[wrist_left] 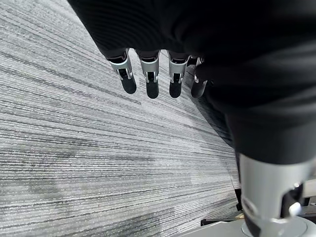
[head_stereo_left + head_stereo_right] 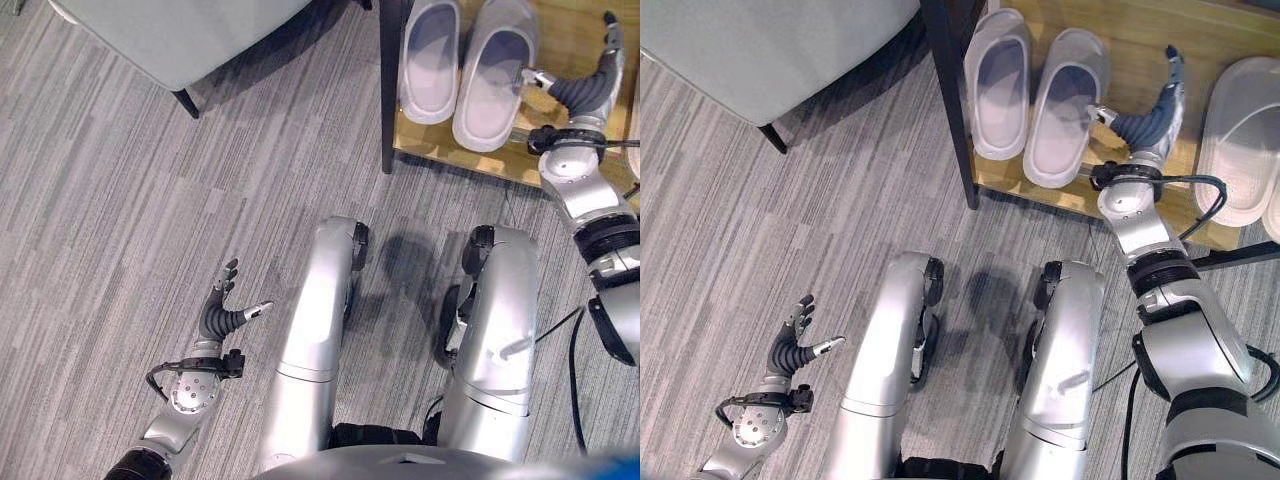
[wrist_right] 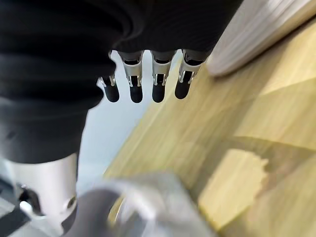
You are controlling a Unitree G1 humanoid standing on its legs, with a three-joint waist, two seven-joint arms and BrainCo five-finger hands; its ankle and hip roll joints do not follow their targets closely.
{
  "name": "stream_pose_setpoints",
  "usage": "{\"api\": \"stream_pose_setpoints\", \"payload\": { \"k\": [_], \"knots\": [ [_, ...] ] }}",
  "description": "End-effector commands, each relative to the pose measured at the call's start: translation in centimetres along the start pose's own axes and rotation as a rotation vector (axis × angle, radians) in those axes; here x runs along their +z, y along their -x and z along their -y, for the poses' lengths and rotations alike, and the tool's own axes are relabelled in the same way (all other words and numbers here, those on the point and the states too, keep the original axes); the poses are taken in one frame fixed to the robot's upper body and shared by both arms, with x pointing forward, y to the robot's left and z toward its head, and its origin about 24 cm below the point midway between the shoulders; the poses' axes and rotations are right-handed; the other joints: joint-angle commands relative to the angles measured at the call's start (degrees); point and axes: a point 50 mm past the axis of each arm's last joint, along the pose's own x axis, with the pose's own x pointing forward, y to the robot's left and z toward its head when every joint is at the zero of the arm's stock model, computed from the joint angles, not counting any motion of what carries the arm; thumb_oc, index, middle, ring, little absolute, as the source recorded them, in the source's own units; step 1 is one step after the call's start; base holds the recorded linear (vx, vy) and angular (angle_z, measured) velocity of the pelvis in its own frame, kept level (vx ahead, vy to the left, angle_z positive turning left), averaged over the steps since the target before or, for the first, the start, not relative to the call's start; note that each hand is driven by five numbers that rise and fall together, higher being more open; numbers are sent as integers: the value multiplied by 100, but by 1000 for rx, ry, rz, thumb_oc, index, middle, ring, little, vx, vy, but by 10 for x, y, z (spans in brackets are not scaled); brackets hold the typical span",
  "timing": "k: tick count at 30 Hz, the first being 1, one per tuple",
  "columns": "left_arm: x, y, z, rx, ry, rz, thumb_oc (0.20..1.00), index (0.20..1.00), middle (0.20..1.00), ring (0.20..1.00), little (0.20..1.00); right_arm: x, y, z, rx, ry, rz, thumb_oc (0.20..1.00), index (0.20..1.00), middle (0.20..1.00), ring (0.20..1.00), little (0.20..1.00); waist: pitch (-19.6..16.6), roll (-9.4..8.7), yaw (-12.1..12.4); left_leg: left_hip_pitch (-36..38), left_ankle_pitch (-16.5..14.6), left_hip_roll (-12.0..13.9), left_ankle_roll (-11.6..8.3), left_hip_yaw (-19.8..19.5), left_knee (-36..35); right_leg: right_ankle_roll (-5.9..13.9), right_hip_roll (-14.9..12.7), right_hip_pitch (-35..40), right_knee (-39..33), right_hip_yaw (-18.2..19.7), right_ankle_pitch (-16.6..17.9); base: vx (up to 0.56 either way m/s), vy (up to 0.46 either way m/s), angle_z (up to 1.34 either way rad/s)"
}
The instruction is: Arrange the slippers neatly on the shoe rack.
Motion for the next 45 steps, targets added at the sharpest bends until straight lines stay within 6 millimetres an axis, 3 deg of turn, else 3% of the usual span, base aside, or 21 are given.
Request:
{"api": "stream_pose_setpoints", "payload": {
  "k": [1,15,30,32,37,42,45],
  "knots": [
    [9,4,-8,-3,-3,38,1000,1000,1000,1000,1000,31,-19,2,-32,-57,73,1000,1000,1000,1000,1000,-202,-127,349,-202,24,237,-187,-263,-130,-520,102,289,283,869,1038,-33,-13,0],
    [9,1,-8,-44,-48,34,1000,1000,1000,1000,1000,17,-30,-4,20,176,-30,1000,1000,1000,1000,1000,-202,-32,481,-202,-1,244,-196,-297,-143,-523,94,319,259,854,1072,0,0,0],
    [4,4,-6,-93,-70,15,1000,1000,1000,1000,1000,7,-47,35,-97,350,-124,1000,1000,1000,1000,1000,-202,172,685,-202,4,184,-156,-259,-230,-490,-53,448,163,831,1115,36,13,5],
    [4,6,-5,-106,-79,14,1000,1000,1000,1000,1000,4,-50,47,-121,386,-138,1000,1000,1000,1000,1000,-202,201,712,-202,5,160,-151,-240,-234,-496,-68,464,164,843,1110,35,-3,3],
    [5,5,-5,-110,-88,24,1000,1000,1000,1000,1000,10,-56,60,-167,359,-115,1000,1000,1000,1000,1000,-202,215,709,-202,32,148,-137,-190,-254,-499,-88,493,186,903,1145,15,7,3],
    [-3,5,-2,-73,-37,-13,1000,1000,1000,1000,1000,32,-56,45,-171,195,-23,1000,1000,1000,1000,1000,-202,86,545,-202,8,172,-161,-122,-179,-530,-69,515,298,954,1071,9,9,3],
    [-5,6,-2,-51,6,-28,1000,1000,1000,1000,1000,44,-45,26,-127,68,74,1000,1000,1000,1000,1000,-202,4,408,-202,76,150,-167,-126,-220,-548,-45,528,216,906,1089,-30,-10,-7]
  ]
}}
